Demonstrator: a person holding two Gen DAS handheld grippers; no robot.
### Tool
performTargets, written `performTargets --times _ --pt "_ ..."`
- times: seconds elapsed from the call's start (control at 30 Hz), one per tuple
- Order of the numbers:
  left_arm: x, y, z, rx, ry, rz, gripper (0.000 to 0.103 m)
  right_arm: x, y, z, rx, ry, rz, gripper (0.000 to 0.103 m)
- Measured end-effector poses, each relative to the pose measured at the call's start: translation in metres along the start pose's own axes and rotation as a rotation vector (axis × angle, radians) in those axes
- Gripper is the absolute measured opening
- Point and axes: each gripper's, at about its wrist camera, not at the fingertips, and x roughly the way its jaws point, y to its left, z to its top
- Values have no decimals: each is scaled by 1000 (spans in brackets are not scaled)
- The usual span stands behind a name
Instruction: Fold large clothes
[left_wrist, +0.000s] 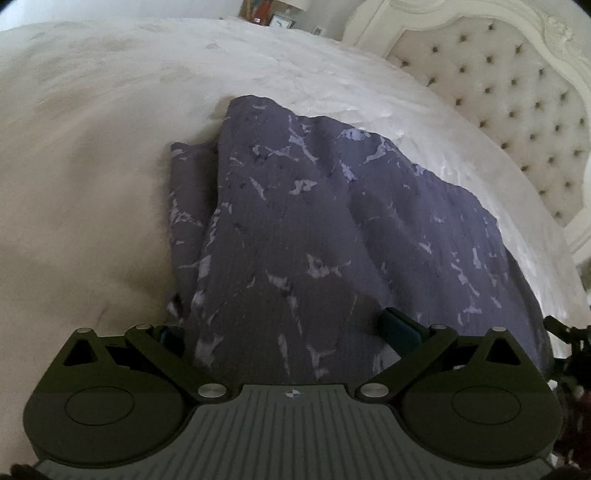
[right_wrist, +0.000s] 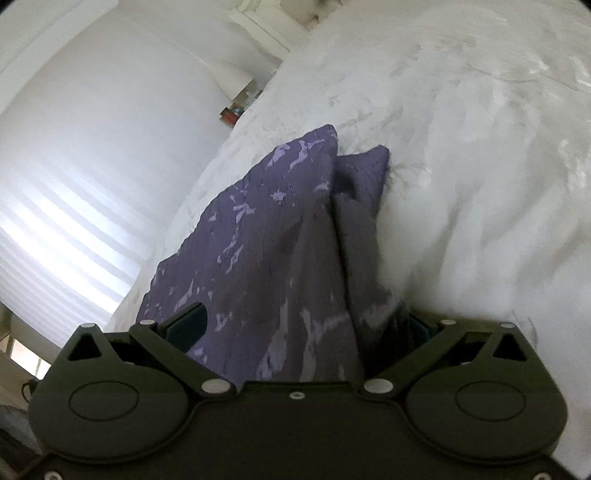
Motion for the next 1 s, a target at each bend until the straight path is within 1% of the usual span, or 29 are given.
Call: performTargets --times 0.2,0.3,0.37,0.4,0.43,0.47,0.5,0.53,0.57,0.6,0.63,0.7,0.83,1.0 --pt "12 -5 12 9 2 -7 103 16 4 9 -20 -10 -15 103" --pt "13 -2 14 -25 3 -12 102 18 5 11 -19 -12 -17 103" --pt "10 -2 13 -35 7 -14 96 17 5 12 -20 0 -14 103" --pt "8 -4 13 -26 9 -8 82 17 5 13 -24 10 -10 103" --pt "5 -4 12 -19 10 -12 67 16 6 13 -33 21 -12 97" --pt "2 -3 12 -25 17 -28 60 17 8 14 -49 32 -27 90" --pt "0 -1 13 -43 26 -45 49 17 12 14 -73 47 -57 69" --pt "-2 0 13 -69 39 -56 42 17 14 14 -86 64 -74 60" --pt "-4 -1 14 -84 47 -62 40 16 16 13 -78 74 -72 58" --pt "-6 -2 15 -88 53 -64 38 13 17 12 -71 74 -73 52" --pt "-9 -5 14 -81 59 -60 36 10 20 12 -73 74 -82 47" --pt "-15 -10 13 -60 71 -56 35 5 26 11 -67 79 -100 42" --pt "-34 -13 0 -55 99 -76 34 -12 30 4 -32 112 -104 41" --pt "-64 -5 -27 -62 149 -100 34 -40 34 -21 -35 181 -127 41"
